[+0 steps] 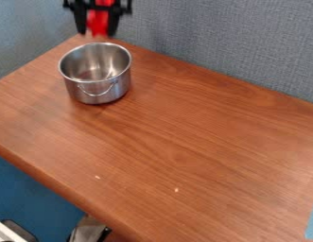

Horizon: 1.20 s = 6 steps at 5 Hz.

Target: Put the red object in the metal pot

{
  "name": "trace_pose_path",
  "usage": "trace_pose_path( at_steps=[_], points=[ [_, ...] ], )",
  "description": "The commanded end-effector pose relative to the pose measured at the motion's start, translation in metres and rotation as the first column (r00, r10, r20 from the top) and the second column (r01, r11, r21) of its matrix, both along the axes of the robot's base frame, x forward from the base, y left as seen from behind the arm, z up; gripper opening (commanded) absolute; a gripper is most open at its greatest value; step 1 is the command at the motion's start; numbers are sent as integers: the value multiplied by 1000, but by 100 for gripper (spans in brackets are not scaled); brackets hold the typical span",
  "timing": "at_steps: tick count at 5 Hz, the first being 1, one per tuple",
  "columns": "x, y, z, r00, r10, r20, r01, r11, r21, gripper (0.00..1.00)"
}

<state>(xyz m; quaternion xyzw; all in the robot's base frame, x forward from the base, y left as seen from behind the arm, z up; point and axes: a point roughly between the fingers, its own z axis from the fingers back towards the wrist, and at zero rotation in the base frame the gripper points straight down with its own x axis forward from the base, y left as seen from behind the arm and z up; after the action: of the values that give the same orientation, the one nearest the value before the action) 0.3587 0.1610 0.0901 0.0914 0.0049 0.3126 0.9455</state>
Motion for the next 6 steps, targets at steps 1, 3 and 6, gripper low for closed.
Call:
trace_pose_path(
  at_steps=[1, 3, 6],
  points=[
    [1, 8, -20, 999, 33, 38, -34, 998, 48, 0],
    [-7, 25, -29, 997, 78, 26, -79, 996, 27, 0],
    [6, 34, -24, 999, 27, 37, -26, 999, -28, 0]
  ],
)
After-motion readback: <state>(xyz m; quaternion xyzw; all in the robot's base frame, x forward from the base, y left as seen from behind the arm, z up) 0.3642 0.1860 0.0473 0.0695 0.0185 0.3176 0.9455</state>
